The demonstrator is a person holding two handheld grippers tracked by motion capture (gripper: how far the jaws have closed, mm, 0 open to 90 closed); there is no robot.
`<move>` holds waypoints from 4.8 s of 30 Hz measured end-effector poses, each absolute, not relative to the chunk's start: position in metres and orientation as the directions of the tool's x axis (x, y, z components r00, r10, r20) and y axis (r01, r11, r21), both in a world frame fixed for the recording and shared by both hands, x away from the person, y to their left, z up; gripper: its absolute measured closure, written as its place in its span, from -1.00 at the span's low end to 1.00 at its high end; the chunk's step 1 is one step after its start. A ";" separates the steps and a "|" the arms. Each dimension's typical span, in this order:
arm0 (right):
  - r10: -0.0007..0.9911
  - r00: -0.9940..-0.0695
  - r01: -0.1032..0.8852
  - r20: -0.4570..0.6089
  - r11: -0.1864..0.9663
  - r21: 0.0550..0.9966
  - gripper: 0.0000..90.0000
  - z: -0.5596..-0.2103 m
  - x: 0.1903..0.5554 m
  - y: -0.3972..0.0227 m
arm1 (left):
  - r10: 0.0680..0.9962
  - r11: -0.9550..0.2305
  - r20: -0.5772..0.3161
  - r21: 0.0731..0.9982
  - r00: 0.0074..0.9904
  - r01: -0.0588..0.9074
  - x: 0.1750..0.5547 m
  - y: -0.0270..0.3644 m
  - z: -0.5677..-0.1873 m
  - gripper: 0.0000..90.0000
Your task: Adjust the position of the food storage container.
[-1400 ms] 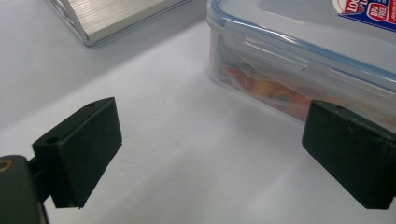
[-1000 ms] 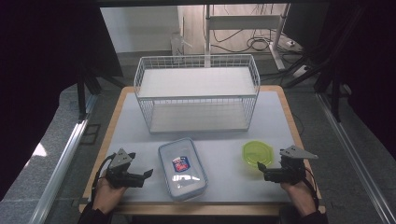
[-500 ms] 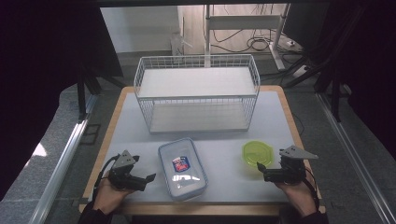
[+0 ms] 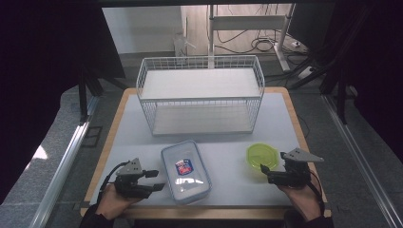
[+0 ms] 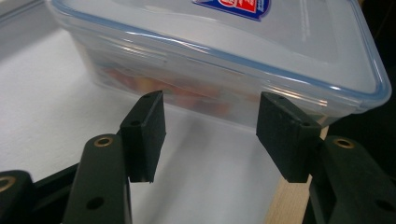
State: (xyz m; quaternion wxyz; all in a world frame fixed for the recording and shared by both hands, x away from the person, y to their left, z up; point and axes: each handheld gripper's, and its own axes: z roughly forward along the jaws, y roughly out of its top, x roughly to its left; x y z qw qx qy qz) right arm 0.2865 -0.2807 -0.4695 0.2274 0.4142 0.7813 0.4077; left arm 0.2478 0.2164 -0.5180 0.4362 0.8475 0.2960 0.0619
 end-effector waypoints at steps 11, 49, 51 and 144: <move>0.756 -0.654 0.438 0.023 0.354 0.826 0.64 -0.460 0.286 -0.258 | 0.586 -0.436 -0.111 0.792 0.802 0.428 0.250 0.218 -0.522 -0.51; 0.752 -0.658 0.492 -0.038 0.468 0.734 1.00 -0.473 0.321 -0.240 | 0.550 -0.478 -0.105 0.774 0.829 0.415 0.247 0.213 -0.521 -0.41; 0.751 -0.658 0.487 -0.047 0.473 0.734 1.00 -0.473 0.320 -0.240 | 0.533 -0.487 -0.111 0.770 0.839 0.411 0.245 0.212 -0.521 -0.14; 0.710 -0.704 0.512 -0.008 0.516 0.687 1.00 -0.497 0.343 -0.172 | 0.664 -0.450 -0.157 0.697 0.731 0.559 0.309 0.187 -0.517 1.00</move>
